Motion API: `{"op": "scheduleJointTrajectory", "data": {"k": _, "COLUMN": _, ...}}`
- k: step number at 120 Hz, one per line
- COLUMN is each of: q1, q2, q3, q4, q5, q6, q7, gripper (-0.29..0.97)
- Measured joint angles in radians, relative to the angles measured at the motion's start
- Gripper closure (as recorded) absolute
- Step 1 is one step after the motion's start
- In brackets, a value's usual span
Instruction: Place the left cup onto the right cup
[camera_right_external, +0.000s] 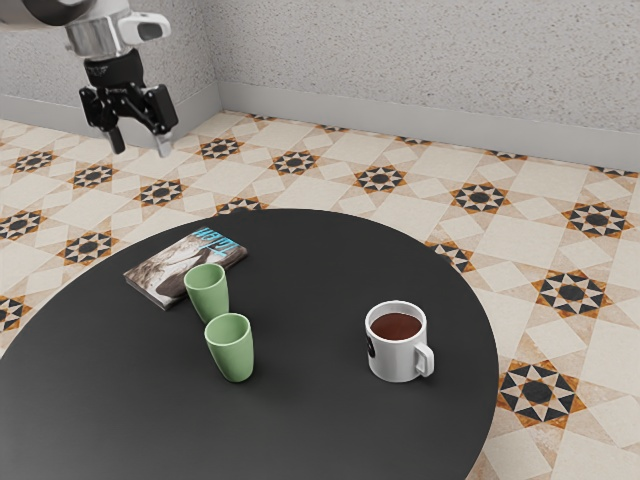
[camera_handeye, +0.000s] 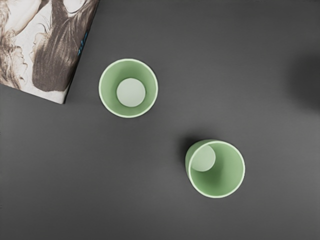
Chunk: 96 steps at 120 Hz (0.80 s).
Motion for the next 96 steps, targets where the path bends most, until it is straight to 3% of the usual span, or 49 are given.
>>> {"op": "scheduleJointTrajectory", "data": {"k": 57, "q1": -0.010, "q2": 0.001, "q3": 0.008, "q4": -0.039, "q5": 0.015, "q6": 0.063, "q7": -0.028, "gripper": 0.02}}
{"op": "scheduleJointTrajectory", "data": {"k": 96, "q1": -0.024, "q2": 0.006, "q3": 0.107, "q4": -0.180, "q5": 0.020, "q6": 0.144, "q7": 0.025, "gripper": 0.02}}
